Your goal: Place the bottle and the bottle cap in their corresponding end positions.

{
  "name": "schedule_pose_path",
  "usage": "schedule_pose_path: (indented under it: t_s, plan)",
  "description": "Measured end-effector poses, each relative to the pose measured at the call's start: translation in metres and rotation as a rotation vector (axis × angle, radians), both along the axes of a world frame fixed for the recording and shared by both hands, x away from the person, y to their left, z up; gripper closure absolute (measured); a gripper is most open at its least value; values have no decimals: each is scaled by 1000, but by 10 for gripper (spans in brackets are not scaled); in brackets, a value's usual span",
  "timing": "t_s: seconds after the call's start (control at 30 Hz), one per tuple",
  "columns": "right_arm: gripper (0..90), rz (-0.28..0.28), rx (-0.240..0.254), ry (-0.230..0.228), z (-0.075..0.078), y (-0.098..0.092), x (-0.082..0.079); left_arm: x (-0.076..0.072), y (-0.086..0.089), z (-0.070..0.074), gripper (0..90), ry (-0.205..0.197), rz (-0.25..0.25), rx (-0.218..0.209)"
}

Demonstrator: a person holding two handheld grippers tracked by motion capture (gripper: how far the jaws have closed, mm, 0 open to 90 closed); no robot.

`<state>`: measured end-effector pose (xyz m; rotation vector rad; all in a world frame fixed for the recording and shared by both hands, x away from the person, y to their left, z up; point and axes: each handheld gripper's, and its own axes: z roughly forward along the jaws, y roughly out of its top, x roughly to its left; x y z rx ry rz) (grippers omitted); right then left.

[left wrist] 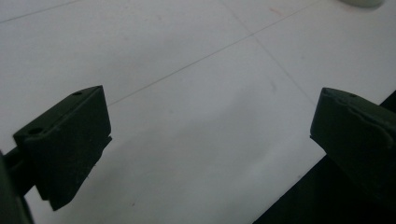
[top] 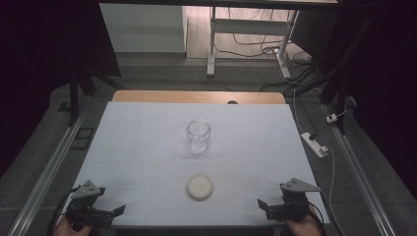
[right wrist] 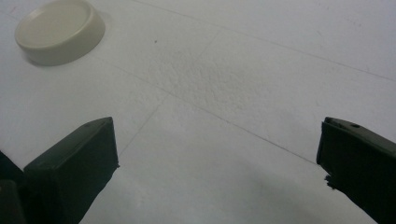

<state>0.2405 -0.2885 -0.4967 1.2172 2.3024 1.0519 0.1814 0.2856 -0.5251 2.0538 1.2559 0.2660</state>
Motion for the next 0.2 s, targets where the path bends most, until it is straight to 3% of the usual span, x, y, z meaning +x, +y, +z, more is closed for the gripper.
schedule_pose_path:
  t_s: [0.2]
  plan:
    - [0,-5,-36,10,-1,1,0,1,0,0,0,14,4,3]
